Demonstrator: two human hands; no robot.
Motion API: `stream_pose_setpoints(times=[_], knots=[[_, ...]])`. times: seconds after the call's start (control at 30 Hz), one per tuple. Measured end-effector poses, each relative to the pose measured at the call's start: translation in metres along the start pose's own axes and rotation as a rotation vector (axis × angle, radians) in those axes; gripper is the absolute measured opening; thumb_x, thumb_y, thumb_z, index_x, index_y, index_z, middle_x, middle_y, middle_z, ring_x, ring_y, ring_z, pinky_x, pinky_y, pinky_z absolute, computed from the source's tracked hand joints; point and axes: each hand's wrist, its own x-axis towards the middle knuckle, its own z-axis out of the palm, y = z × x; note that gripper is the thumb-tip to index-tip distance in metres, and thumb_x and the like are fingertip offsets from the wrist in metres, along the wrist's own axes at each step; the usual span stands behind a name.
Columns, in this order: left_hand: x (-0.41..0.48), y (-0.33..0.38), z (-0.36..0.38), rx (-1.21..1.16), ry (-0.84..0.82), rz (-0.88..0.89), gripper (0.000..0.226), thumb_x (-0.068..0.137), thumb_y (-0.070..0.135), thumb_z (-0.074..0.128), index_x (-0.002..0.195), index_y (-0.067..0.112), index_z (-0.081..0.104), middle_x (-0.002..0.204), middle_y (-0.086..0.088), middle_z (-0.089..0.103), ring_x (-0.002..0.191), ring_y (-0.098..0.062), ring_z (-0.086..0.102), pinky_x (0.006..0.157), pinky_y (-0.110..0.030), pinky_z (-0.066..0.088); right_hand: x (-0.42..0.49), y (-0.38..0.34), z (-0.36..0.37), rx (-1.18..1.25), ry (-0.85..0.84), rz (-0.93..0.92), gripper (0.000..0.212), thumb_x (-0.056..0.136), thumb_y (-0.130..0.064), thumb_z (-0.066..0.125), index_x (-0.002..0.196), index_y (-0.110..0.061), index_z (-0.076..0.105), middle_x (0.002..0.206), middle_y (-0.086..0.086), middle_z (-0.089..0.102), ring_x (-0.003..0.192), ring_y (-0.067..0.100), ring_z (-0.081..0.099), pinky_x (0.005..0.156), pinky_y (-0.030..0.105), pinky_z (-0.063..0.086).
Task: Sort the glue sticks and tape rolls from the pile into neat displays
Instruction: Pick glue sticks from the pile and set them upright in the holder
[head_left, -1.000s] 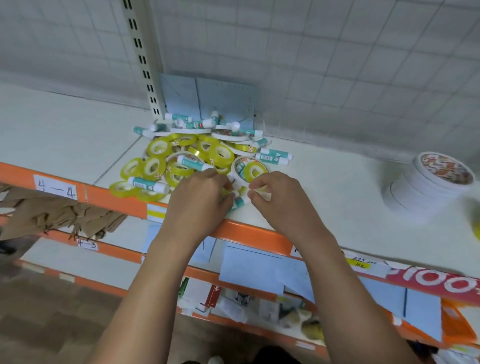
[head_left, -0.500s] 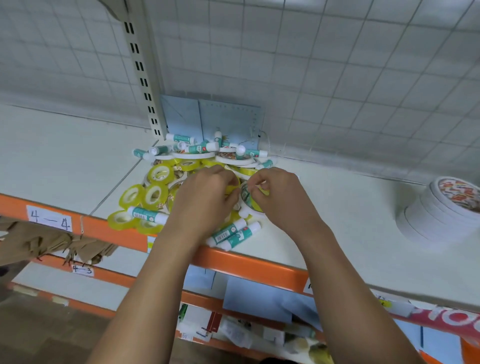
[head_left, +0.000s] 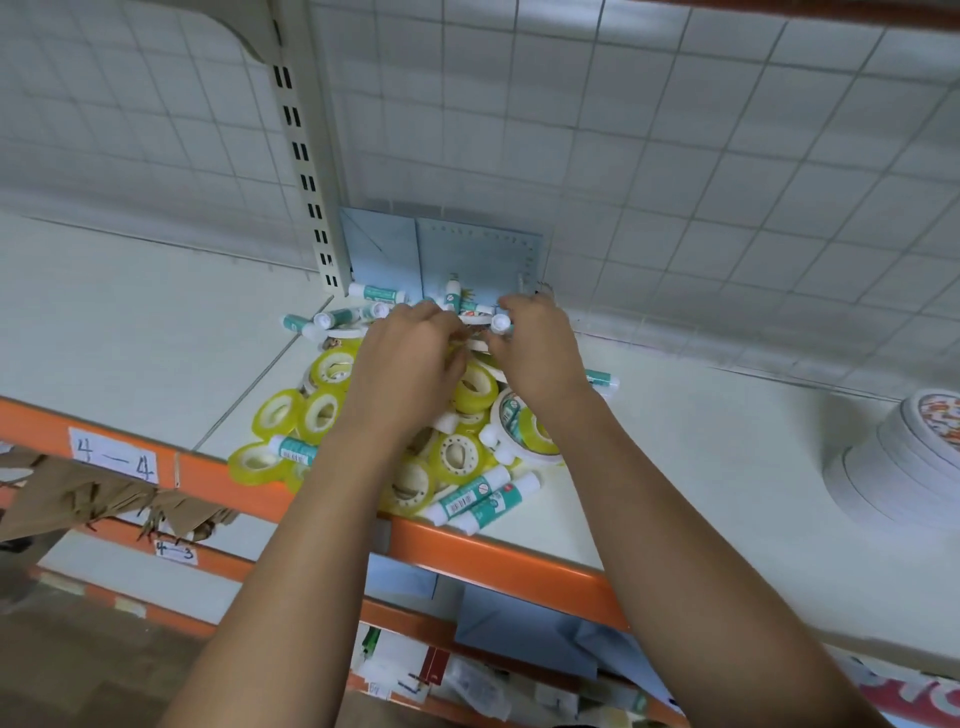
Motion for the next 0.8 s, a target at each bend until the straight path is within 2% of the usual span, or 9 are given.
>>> stream_pose_setpoints(times=[0.07, 0.17, 0.27, 0.33, 0.43, 0.53, 0.6, 0.7, 0.8], knots=[[0.008, -0.008, 0.004, 0.016, -0.006, -0.037, 0.031, 0.089, 0.02, 0.059, 0.119, 0.012, 0.065, 0.113, -0.008, 0.062, 0.106, -0.031, 0.054, 0.087, -0.045, 0.044, 0.0, -0.001, 0.002, 0.002, -0.001, -0.019, 0.012, 0.091, -0.015, 0.06, 0.094, -0.005, 0.066, 0.102, 0.016, 0.063, 0.098, 0.032, 0.057, 0.081, 0.038, 0.046], [0.017, -0.017, 0.009, 0.039, 0.0, -0.063, 0.037, 0.091, 0.016, 0.055, 0.128, 0.009, 0.058, 0.122, -0.011, 0.058, 0.112, -0.033, 0.052, 0.09, -0.044, 0.042, -0.004, -0.002, -0.001, 0.129, 0.055, -0.032, 0.014, 0.091, -0.014, 0.06, 0.1, -0.007, 0.068, 0.101, 0.012, 0.067, 0.093, 0.027, 0.06, 0.081, 0.039, 0.048], [0.027, -0.023, 0.013, 0.07, -0.053, -0.063, 0.042, 0.093, 0.016, 0.051, 0.135, 0.009, 0.053, 0.133, -0.011, 0.056, 0.122, -0.032, 0.049, 0.096, -0.044, 0.039, -0.012, -0.003, -0.007, 0.307, 0.153, -0.043, 0.01, 0.094, -0.016, 0.058, 0.1, -0.011, 0.064, 0.094, 0.006, 0.067, 0.084, 0.021, 0.06, 0.068, 0.029, 0.043], [0.032, -0.022, 0.015, 0.093, -0.113, -0.074, 0.035, 0.094, 0.017, 0.049, 0.127, 0.009, 0.058, 0.126, -0.014, 0.061, 0.116, -0.034, 0.054, 0.092, -0.042, 0.041, -0.017, -0.003, -0.009, 0.374, 0.207, -0.072, 0.011, 0.096, -0.016, 0.054, 0.102, -0.011, 0.062, 0.095, 0.005, 0.066, 0.083, 0.018, 0.058, 0.065, 0.023, 0.038], [0.035, -0.018, 0.015, 0.09, -0.112, -0.082, 0.019, 0.092, 0.015, 0.05, 0.1, 0.012, 0.067, 0.099, -0.012, 0.066, 0.092, -0.035, 0.06, 0.078, -0.038, 0.041, -0.025, -0.003, -0.01, 0.427, 0.238, -0.092, 0.022, 0.098, -0.018, 0.05, 0.118, -0.015, 0.061, 0.108, 0.003, 0.062, 0.092, 0.011, 0.055, 0.077, 0.015, 0.043], [0.035, -0.015, 0.013, 0.002, -0.063, -0.055, 0.024, 0.092, 0.015, 0.056, 0.112, 0.013, 0.069, 0.105, -0.012, 0.064, 0.096, -0.034, 0.06, 0.084, -0.041, 0.048, -0.032, 0.0, -0.012, 0.414, 0.23, -0.09, 0.035, 0.101, -0.021, 0.047, 0.135, -0.023, 0.052, 0.114, 0.002, 0.052, 0.088, -0.001, 0.047, 0.079, 0.0, 0.035], [0.034, -0.009, 0.01, -0.067, -0.025, 0.002, 0.027, 0.094, 0.017, 0.057, 0.118, 0.012, 0.066, 0.11, -0.013, 0.062, 0.099, -0.036, 0.059, 0.087, -0.044, 0.048, -0.039, 0.004, -0.017, 0.389, 0.2, -0.106, 0.039, 0.102, -0.02, 0.046, 0.14, -0.024, 0.048, 0.117, 0.004, 0.052, 0.093, 0.006, 0.051, 0.084, 0.006, 0.038], [0.029, 0.01, 0.007, -0.172, 0.003, 0.096, 0.028, 0.095, 0.022, 0.056, 0.121, 0.012, 0.061, 0.113, -0.013, 0.056, 0.095, -0.035, 0.06, 0.082, -0.045, 0.049, -0.053, 0.013, -0.026, 0.388, 0.15, -0.1, 0.042, 0.1, -0.018, 0.05, 0.142, -0.02, 0.047, 0.127, 0.004, 0.057, 0.111, 0.017, 0.056, 0.096, 0.03, 0.046], [0.017, 0.035, 0.009, -0.177, -0.024, 0.185, 0.029, 0.098, 0.026, 0.051, 0.122, 0.012, 0.057, 0.114, -0.011, 0.053, 0.092, -0.032, 0.06, 0.079, -0.046, 0.049, -0.072, 0.03, -0.037, 0.415, 0.172, 0.015, 0.037, 0.095, -0.021, 0.061, 0.131, -0.017, 0.054, 0.111, -0.002, 0.063, 0.098, 0.013, 0.06, 0.088, 0.029, 0.05]])
